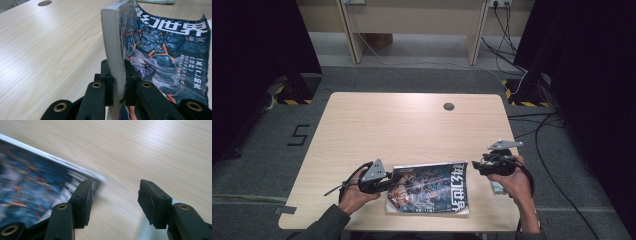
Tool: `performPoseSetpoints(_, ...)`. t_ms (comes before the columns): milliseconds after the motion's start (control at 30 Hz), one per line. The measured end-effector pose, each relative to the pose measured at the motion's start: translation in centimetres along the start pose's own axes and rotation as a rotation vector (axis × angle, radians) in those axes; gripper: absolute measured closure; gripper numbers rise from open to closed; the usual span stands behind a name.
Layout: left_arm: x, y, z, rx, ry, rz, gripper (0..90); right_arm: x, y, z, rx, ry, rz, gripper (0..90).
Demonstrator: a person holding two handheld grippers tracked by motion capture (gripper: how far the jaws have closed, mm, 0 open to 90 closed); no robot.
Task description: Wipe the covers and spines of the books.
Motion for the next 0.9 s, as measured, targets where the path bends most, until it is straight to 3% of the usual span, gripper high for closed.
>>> performPoseSetpoints(33,0.0,0.0,0.0,0.000,0.000,0.000,82.3,0.0,0.0,0.0,0.000,0.000,0.000,45.5)
performPoseSetpoints(100,0.0,0.1,-0.1,0.004,0.003,-0.002,82.3,1.0,0.3,-1.8,0.064,-0.058,0.015,45.5)
performPoseSetpoints(133,0.0,0.1,-0.1,0.012,0.009,-0.001,82.3,2.0,0.5,-3.3,0.132,-0.083,0.043,55.1)
performPoseSetpoints(200,0.0,0.1,-0.1,0.017,0.017,0.001,82.3,3.2,0.3,-4.0,0.144,-0.074,0.099,54.7)
performPoseSetpoints(233,0.0,0.1,-0.1,0.017,0.017,0.001,82.4,3.2,0.3,-4.0,0.144,-0.074,0.099,54.7)
performPoseSetpoints(333,0.0,0.2,-0.2,0.019,0.018,-0.001,82.3,4.4,-0.6,-5.2,0.180,-0.136,0.126,50.9)
performPoseSetpoints(433,-0.1,0.3,-0.3,0.020,0.006,0.001,82.3,4.8,-1.2,-5.3,0.181,-0.140,0.143,50.5)
performPoseSetpoints(600,0.0,0.1,-0.4,0.023,0.019,0.008,82.3,5.6,-2.4,-5.6,0.175,-0.155,0.193,50.3)
performPoseSetpoints(833,0.1,0.0,-0.4,0.025,0.026,0.010,82.2,6.1,-2.4,-5.9,0.126,-0.205,0.147,53.9)
performPoseSetpoints(867,0.1,-0.1,-0.4,0.025,0.028,0.011,82.2,6.2,-2.3,-5.8,0.100,-0.199,0.129,64.0)
performPoseSetpoints(900,0.1,-0.1,-0.4,0.025,0.028,0.011,82.2,6.2,-2.3,-5.8,0.100,-0.199,0.129,64.0)
Point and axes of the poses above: each handheld gripper's, and its own axes: y roughly backward along the jaws, x roughly out of its underside, z roughly to its left, the point moved 5 cm from there along -y, roughly forward along the jaws, and after that the axes turned 6 degrees about -x, right-handed, at the moved point
